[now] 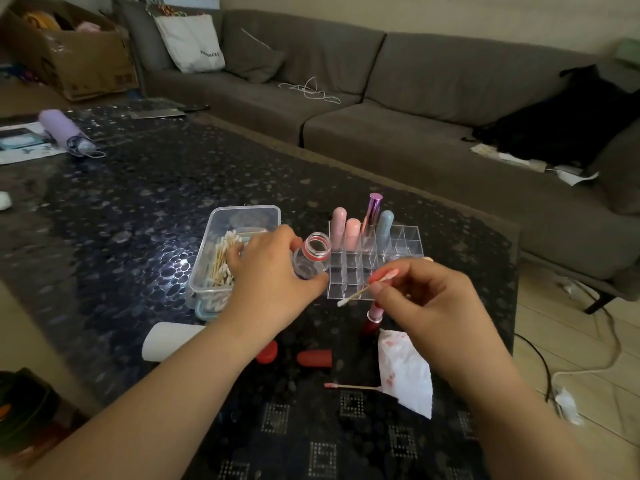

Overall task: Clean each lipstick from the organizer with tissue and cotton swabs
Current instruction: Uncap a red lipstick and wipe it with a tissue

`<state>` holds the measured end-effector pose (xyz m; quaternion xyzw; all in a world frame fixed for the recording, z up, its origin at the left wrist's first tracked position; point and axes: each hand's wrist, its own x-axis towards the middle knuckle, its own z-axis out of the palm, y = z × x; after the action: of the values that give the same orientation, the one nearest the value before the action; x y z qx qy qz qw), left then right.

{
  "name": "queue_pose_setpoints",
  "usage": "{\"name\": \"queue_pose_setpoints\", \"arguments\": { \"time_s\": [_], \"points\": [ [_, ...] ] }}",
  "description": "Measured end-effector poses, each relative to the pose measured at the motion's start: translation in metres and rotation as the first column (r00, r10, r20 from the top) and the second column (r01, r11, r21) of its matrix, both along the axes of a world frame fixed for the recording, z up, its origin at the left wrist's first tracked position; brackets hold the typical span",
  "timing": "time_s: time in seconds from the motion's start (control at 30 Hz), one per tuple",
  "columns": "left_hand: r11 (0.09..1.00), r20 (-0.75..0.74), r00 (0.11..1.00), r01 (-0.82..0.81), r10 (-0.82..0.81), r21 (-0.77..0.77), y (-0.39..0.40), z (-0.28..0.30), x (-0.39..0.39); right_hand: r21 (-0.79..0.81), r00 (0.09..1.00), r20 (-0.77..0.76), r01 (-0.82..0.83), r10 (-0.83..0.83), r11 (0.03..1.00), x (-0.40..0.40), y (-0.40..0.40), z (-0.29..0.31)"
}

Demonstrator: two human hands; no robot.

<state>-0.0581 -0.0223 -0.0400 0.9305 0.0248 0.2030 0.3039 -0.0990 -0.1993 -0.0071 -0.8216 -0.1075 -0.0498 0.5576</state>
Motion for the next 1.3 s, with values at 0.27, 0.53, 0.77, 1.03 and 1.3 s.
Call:
{"name": "queue_pose_setpoints", "arguments": {
  "time_s": [0.27, 0.53, 0.77, 1.03, 1.3],
  "points": [
    [0.956, 0.164, 0.973, 0.198, -0.164, -0.216, 0.004, 0.000, -0.040, 0.283, 0.988, 0.148, 0.001, -0.044, 0.959, -0.009, -0.003, 0.022],
    [0.974, 0.231, 0.950, 0.226, -0.212, -0.034, 0.007, -0.015, -0.048, -0.176, 0.943, 0.307, -0.075, 0.127, 0.982, -0.004, 0.004, 0.003],
    [0.968, 0.285, 0.925, 0.241, -0.251, 0.072, 0.013, -0.016, -0.044, -0.373, 0.921, 0.344, -0.046, 0.185, 0.927, -0.001, 0.008, -0.008],
    [0.968, 0.275, 0.929, 0.227, -0.248, 0.106, 0.015, -0.019, -0.043, -0.428, 0.918, 0.340, -0.043, 0.205, 0.903, -0.003, 0.007, -0.007],
    [0.980, 0.243, 0.951, 0.198, -0.190, -0.007, 0.008, -0.020, -0.039, -0.206, 0.959, 0.282, 0.046, 0.015, 0.978, -0.009, 0.005, 0.001]
  ]
}}
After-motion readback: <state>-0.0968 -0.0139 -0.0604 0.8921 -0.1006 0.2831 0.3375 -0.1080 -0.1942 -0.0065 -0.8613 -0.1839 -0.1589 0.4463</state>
